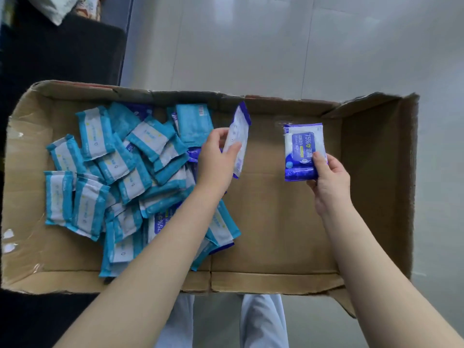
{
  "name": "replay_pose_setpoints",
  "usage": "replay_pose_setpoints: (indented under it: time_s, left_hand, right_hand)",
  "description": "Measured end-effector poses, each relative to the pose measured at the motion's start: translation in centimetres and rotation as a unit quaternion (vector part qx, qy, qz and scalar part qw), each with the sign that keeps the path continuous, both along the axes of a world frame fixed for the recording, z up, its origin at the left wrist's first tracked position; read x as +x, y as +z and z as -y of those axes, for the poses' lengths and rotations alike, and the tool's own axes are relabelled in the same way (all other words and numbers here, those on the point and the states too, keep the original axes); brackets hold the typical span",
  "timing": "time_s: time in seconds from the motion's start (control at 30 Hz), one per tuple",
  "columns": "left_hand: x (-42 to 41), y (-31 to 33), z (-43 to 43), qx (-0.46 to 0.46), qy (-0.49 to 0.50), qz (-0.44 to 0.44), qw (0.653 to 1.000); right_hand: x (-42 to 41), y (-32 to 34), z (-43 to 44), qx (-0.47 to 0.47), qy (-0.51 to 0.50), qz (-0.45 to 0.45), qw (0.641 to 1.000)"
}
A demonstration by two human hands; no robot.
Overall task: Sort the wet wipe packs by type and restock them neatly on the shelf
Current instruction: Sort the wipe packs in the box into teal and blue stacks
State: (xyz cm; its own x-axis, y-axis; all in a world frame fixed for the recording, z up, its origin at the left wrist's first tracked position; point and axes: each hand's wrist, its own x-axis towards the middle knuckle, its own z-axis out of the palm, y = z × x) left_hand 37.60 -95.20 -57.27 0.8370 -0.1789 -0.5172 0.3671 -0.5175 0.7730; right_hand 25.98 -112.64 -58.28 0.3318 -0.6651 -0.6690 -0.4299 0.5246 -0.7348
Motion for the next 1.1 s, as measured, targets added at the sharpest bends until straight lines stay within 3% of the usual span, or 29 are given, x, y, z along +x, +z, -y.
replay_pose_setpoints:
  time_s: [0.1, 0.23, 0.43, 0.8, 1.1]
  left_hand:
    - [-1.7, -2.4, 2.7, 0.138, -0.105, 0.137, 0.975]
    - [-3.5, -6.5, 5.0, 0.133, -0.190, 0.089, 0.969]
    - [-4.1, -9.6, 5.7, 0.166, -0.072, -0.013, 0.983]
    - [-4.0, -11.0, 10.2, 0.110, -0.051, -0.055, 0.991]
    - [-2.6, -10.8, 14.2, 0.084, -0.057, -0.023, 0.995]
  right_hand:
    - [-1.4, -1.3, 2.7, -0.006, 0.002, -0.009, 1.000]
    - [-2.3, -3.2, 4.7, -0.001, 0.005, -0.028, 1.000]
    - [-2.7, -5.4, 5.5, -0.021, 0.030, -0.078, 0.996]
    - [-2.1, -7.2, 7.5, -0.096, 0.035, -0.153, 0.983]
    - [-0.3, -7.8, 9.8, -0.166, 0.074, -0.167, 0.969]
